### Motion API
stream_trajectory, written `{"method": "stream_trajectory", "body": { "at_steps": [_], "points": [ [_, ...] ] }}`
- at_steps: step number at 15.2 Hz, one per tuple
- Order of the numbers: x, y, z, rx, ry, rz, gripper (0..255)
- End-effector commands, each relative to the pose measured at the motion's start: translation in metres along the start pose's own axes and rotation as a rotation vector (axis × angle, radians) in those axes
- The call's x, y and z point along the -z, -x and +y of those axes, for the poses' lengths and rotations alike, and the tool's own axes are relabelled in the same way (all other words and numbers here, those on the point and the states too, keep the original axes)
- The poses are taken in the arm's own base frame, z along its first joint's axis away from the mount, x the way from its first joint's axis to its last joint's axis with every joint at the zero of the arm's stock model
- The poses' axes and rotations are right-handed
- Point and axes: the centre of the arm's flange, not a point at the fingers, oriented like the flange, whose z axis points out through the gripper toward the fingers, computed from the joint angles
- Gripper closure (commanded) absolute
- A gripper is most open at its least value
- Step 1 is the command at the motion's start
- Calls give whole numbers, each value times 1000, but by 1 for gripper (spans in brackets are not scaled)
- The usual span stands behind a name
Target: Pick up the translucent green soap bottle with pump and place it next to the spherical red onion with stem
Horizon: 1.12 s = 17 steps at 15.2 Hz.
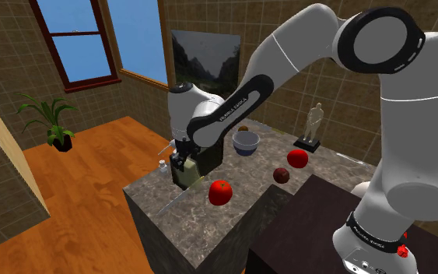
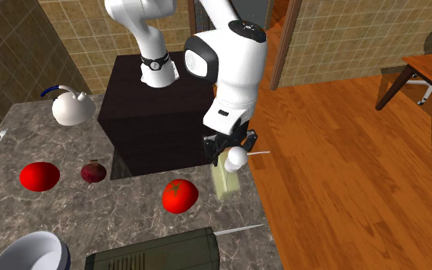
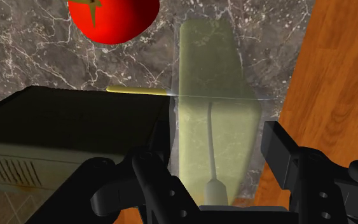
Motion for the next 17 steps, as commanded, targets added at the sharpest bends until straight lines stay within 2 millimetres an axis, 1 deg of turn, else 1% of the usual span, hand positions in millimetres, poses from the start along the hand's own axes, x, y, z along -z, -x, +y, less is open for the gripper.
{"method": "stream_trajectory", "body": {
  "at_steps": [1,17],
  "points": [
    [11,-1,1,0,0,0,255],
    [94,-13,10,0,0,0,255]
  ]
}}
